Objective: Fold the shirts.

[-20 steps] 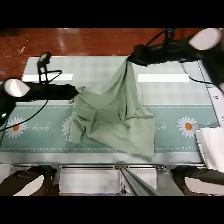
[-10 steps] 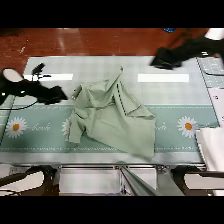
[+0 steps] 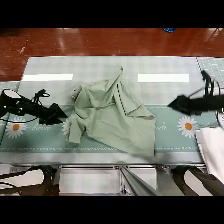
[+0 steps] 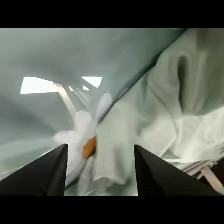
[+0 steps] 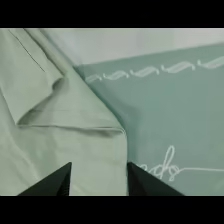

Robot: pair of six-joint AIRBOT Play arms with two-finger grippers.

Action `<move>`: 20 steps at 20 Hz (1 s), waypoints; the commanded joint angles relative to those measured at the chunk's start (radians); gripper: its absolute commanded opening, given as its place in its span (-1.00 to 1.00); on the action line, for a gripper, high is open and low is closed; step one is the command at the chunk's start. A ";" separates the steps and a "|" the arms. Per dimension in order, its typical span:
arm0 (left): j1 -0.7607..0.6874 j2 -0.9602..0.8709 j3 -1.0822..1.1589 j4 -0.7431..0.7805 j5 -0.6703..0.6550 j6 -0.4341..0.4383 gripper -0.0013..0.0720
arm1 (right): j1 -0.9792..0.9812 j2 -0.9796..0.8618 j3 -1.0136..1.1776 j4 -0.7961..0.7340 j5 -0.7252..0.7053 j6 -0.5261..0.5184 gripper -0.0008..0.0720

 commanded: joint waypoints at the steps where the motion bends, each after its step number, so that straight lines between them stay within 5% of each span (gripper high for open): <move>1: -0.064 -0.029 -0.014 -0.088 0.049 0.033 0.42 | -0.023 0.132 -0.189 0.029 -0.003 -0.006 0.16; 5: -0.197 -0.064 0.023 -0.083 0.056 0.031 0.34 | -0.021 0.159 -0.206 -0.007 0.042 0.034 0.16; 6: -0.216 -0.071 0.036 -0.083 0.054 0.032 -0.08 | -0.020 0.159 -0.206 -0.028 0.058 0.052 0.16; 7: -0.229 -0.074 0.050 -0.083 0.050 0.035 -0.77 | -0.020 0.159 -0.208 -0.044 0.080 0.060 0.16; 8: -0.235 -0.074 0.065 -0.082 0.040 0.040 -0.91 | -0.020 0.159 -0.221 -0.050 0.108 0.060 0.16; 10: -0.235 -0.074 0.101 -0.074 -0.001 0.096 -0.91 | -0.020 0.159 -0.266 -0.043 0.163 0.061 0.16; 20: -0.233 -0.074 0.140 -0.019 -0.023 0.095 -0.91 | -0.019 -0.062 -0.347 -0.026 0.104 0.016 0.14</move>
